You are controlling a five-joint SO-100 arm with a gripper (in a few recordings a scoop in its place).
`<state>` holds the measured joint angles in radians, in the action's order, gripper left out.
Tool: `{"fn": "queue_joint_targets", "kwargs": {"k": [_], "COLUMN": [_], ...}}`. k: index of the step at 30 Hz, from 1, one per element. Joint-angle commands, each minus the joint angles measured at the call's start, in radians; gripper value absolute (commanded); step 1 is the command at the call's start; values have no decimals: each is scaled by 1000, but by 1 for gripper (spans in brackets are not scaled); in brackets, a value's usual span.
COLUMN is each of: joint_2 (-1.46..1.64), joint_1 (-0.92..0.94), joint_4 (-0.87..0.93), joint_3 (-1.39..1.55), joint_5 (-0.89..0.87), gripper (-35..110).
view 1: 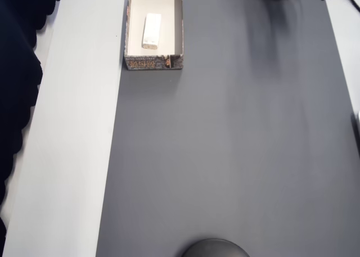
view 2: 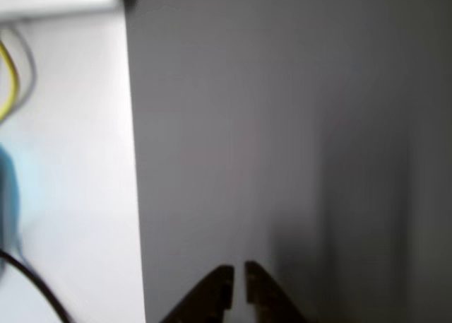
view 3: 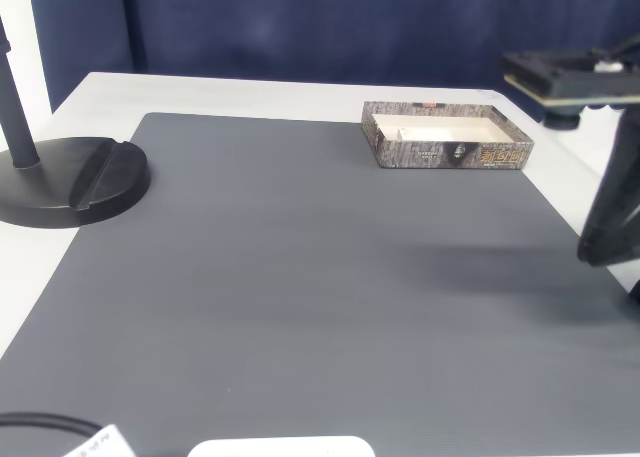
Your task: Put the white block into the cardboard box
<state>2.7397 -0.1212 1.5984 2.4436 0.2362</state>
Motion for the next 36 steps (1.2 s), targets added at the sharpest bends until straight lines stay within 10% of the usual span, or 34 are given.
{"fn": "queue_joint_targets", "kwargs": {"k": [1, 36], "joint_2": [127, 583], "joint_1": [-15, 209], "joint_4": [-20, -236], "joint_3": [98, 528], "joint_5": [31, -186], "gripper": [-2, -2]}}
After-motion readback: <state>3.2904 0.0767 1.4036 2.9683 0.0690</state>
